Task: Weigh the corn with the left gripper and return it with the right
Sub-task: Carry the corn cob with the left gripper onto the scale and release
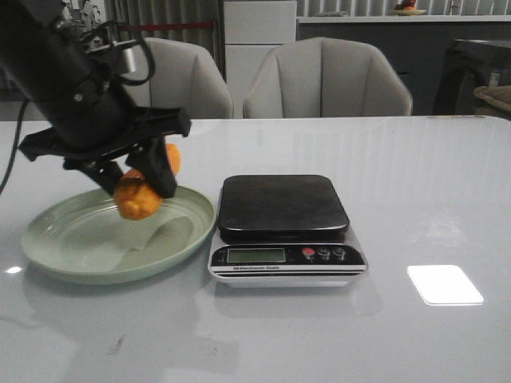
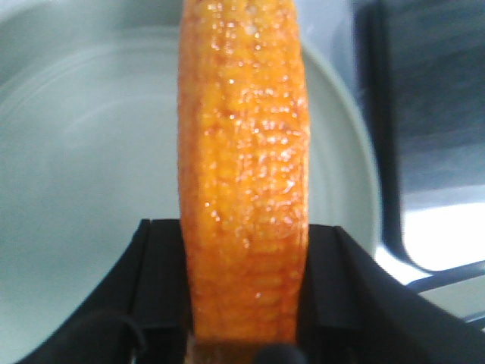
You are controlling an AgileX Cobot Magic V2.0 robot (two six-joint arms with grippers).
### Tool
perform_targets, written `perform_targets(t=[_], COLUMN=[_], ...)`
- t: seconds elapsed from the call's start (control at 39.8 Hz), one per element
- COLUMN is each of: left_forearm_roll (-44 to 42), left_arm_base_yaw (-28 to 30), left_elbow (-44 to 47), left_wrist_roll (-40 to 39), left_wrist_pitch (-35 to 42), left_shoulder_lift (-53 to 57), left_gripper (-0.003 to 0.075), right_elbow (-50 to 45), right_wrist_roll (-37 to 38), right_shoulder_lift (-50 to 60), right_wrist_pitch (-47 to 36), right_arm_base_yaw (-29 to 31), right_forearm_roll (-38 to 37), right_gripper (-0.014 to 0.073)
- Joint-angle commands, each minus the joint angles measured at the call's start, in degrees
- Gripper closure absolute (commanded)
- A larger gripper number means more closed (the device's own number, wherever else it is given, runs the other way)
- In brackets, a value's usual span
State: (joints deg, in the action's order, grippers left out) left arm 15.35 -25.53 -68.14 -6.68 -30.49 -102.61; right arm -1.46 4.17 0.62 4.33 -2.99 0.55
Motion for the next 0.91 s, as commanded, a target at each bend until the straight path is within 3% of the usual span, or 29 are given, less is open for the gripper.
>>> perform_targets(t=[0.0, 0.33, 0.7, 0.88], left_forearm_roll=[2.09, 6.09, 11.08, 11.47], left_arm_base_yaw=[-2.63, -9.48, -11.18, -11.18], left_elbow=[-3.92, -9.3, -11.38, -11.38], left_wrist_roll=[-0.13, -0.13, -0.13, -0.13], left_wrist_pitch=[1.42, 4.61, 11.4, 11.42], left_shoulder_lift=[2.0, -3.66, -6.88, -6.88], left_gripper=[0.0601, 0.0569, 0.0235, 0.0206], right_elbow=[-0.61, -0.61, -0.61, -0.61], right_wrist_roll=[-0.38, -0.38, -0.38, -0.38], right_shoulder_lift=[1.01, 1.01, 1.06, 1.06], right_wrist_pitch=[-4.88, -4.88, -4.88, -4.88], right_arm_base_yaw=[0.11, 0.11, 0.11, 0.11], right_forearm_roll=[-0.55, -0.55, -0.55, -0.55], right_gripper=[0.0419, 0.0419, 0.0419, 0.0419])
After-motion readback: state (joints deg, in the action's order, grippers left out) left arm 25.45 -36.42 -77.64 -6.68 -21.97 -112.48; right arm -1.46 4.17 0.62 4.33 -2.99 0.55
